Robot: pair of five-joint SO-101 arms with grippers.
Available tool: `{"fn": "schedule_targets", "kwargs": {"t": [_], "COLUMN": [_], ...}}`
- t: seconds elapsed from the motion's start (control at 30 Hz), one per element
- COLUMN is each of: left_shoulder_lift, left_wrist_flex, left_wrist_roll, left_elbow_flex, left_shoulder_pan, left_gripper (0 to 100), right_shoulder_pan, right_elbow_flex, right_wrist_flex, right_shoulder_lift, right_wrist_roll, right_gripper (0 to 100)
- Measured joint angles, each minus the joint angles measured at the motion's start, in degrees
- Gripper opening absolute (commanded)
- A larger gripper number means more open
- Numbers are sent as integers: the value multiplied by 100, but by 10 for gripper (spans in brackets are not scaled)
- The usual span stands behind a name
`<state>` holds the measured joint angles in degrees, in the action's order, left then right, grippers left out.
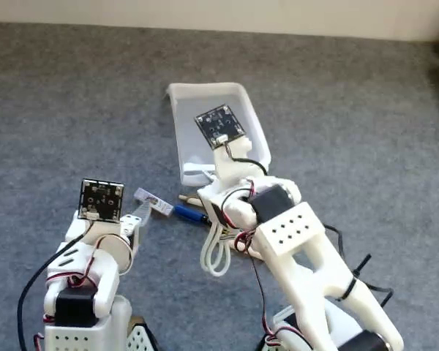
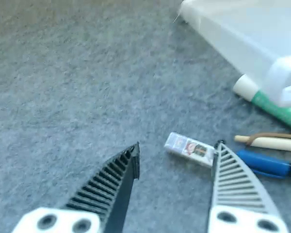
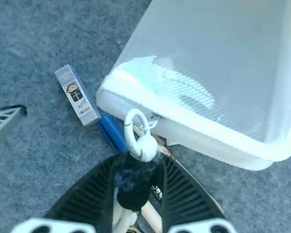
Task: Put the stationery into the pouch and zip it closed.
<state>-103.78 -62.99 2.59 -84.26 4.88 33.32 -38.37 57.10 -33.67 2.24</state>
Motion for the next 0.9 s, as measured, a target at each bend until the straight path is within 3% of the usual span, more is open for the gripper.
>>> {"fn": "schedule_targets", "kwargs": {"t": [0.3, 0.57, 0.9], "left_shoulder_lift": [0, 0, 0], "left_wrist_flex": [255, 1336, 1855], "left_wrist_roll": [-273, -281, -281], "left_elbow_flex": [70, -396, -844], "left_shoulder_pan": [-835, -914, -1081], "left_gripper": [246, 245, 245], "right_shoulder_pan": [334, 431, 668], "right_elbow_flex": [-44, -44, -53], "right_wrist_flex": [0, 132, 176], "right_shoulder_lift": [-149, -149, -149], "right_wrist_roll": [0, 0, 0], "right_gripper": [4, 4, 4]}}
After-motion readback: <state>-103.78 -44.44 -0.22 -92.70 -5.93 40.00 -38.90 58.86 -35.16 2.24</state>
